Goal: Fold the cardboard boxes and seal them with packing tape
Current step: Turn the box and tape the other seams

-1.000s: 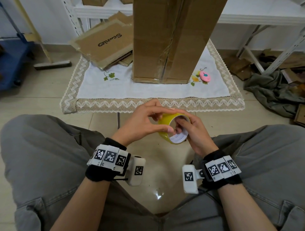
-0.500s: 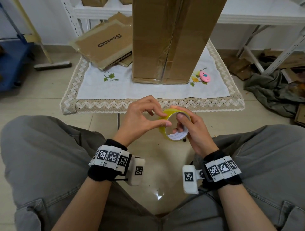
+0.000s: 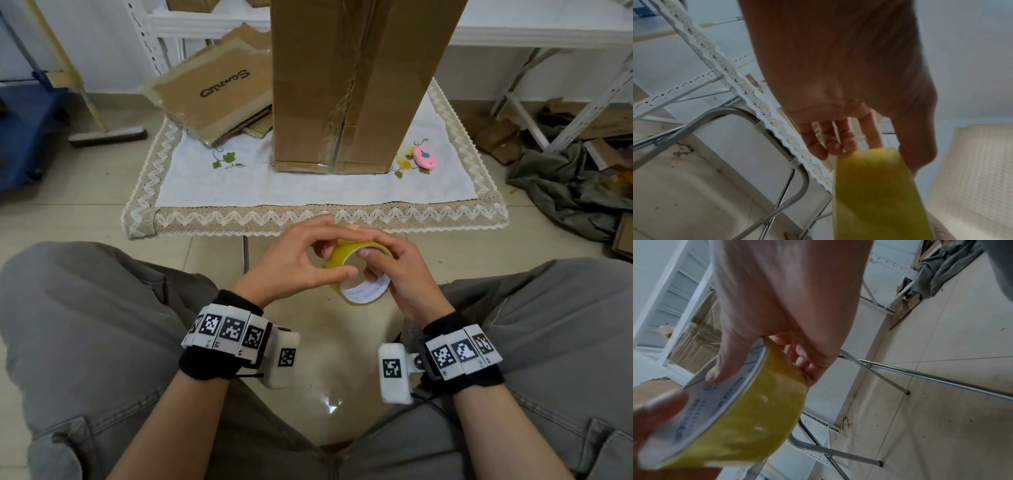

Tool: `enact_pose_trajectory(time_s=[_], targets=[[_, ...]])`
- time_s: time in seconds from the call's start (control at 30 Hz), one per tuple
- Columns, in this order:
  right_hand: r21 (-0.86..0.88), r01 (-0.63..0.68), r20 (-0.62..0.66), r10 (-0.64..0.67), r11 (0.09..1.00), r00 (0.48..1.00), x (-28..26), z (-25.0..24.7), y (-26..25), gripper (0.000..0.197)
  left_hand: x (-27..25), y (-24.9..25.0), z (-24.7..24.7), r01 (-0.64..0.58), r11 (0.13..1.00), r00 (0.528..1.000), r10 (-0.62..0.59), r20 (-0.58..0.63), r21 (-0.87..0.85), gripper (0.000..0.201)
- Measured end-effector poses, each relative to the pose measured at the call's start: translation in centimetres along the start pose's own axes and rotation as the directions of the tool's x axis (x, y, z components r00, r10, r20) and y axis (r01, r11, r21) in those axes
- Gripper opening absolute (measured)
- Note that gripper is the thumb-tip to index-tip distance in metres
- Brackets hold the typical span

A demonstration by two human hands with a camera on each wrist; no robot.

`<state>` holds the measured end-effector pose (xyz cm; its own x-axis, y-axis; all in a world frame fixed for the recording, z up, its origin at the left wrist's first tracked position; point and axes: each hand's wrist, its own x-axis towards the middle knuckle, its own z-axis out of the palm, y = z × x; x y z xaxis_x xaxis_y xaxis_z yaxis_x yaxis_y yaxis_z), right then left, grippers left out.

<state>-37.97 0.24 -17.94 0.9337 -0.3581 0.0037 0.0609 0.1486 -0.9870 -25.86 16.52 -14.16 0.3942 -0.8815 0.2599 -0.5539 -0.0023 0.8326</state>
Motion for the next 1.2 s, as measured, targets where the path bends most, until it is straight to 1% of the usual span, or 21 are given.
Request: enact_pose_trajectory(time_s=[0.1, 0.17, 0.23, 0.33, 0.4, 0.5, 0.57, 0.63, 0.7, 0.73, 0.83, 0.87, 0.93, 1.0, 1.2], targets=[[0.105, -0.008, -0.050, 0.014, 0.994, 0.999, 0.2, -0.2, 0.0, 0.023, 0.1, 0.1, -0.6, 0.033, 0.986, 0.994, -0.049, -0.096, -0.161, 0.039], [0.120, -0.006, -0.061, 0.013, 0.993, 0.998, 0.2, -0.1, 0.0, 0.018, 0.2, 0.0, -1.0, 0.064, 0.973, 0.985, -0.097, -0.140, -0.222, 0.031], [0.079, -0.008, -0.051, 0.012, 0.997, 0.999, 0.2, 0.3, -0.1, 0.022, 0.4, -0.1, -1.1, 0.082, 0.974, 0.974, -0.123, -0.189, -0.211, 0.023], [0.006, -0.014, -0.027, 0.014, 1.000, 1.000, 0.1, 0.5, 0.2, 0.042, 0.5, -0.3, -1.0, 0.103, 0.986, 0.967, -0.130, -0.218, -0.131, 0.015], [-0.037, -0.032, -0.042, 0.031, 0.999, 0.999, 0.2, 0.4, 0.5, 0.041, 0.5, -0.3, -1.0, 0.104, 0.991, 0.964, -0.122, -0.235, -0.089, 0.011], [-0.050, -0.080, -0.143, 0.072, 0.996, 0.987, 0.4, 0.2, 0.7, 0.036, 0.5, -0.1, -1.0, 0.091, 0.993, 0.962, -0.106, -0.253, -0.068, 0.004], [-0.011, -0.096, -0.174, 0.092, 0.995, 0.980, 0.4, 0.2, 0.5, 0.031, 0.6, 0.0, -0.8, 0.098, 0.992, 0.960, -0.115, -0.255, -0.077, 0.007], [0.004, -0.109, -0.175, 0.108, 0.994, 0.979, 0.3, 0.3, 0.1, 0.028, 0.6, 0.1, -0.7, 0.117, 0.990, 0.959, -0.134, -0.251, -0.084, 0.013], [-0.001, -0.120, -0.176, 0.118, 0.993, 0.977, 0.2, 0.4, 0.0, 0.027, 0.6, 0.2, -0.5, 0.147, 0.986, 0.959, -0.162, -0.232, -0.083, 0.011], [-0.006, -0.128, -0.182, 0.124, 0.992, 0.975, 0.2, 0.4, 0.1, 0.026, 0.6, 0.2, -0.3, 0.157, 0.985, 0.960, -0.169, -0.223, -0.069, 0.014], [-0.018, -0.145, -0.184, 0.140, 0.989, 0.973, 0.3, 0.4, 0.6, 0.027, 0.9, -0.1, 0.0, 0.169, 0.986, 0.968, -0.167, -0.187, -0.001, 0.042], [-0.022, -0.156, -0.185, 0.150, 0.988, 0.971, 0.4, 0.3, 0.8, 0.028, 1.0, -0.2, 0.0, 0.172, 0.985, 0.969, -0.165, -0.181, 0.021, 0.044], [-0.029, -0.177, -0.186, 0.169, 0.984, 0.968, 0.4, 0.3, 1.0, 0.027, 1.1, -0.3, 0.2, 0.192, 0.981, 0.963, -0.182, -0.199, 0.033, 0.032], [-0.034, -0.196, -0.187, 0.186, 0.980, 0.965, 0.5, 0.3, 1.1, 0.027, 1.1, -0.3, 0.3, 0.207, 0.978, 0.951, -0.201, -0.237, 0.000, 0.020], [-0.049, -0.216, -0.229, 0.200, 0.975, 0.953, 0.4, 0.6, 0.9, 0.025, 1.2, -0.3, 0.5, 0.200, 0.980, 0.930, -0.195, -0.313, -0.018, 0.012]])
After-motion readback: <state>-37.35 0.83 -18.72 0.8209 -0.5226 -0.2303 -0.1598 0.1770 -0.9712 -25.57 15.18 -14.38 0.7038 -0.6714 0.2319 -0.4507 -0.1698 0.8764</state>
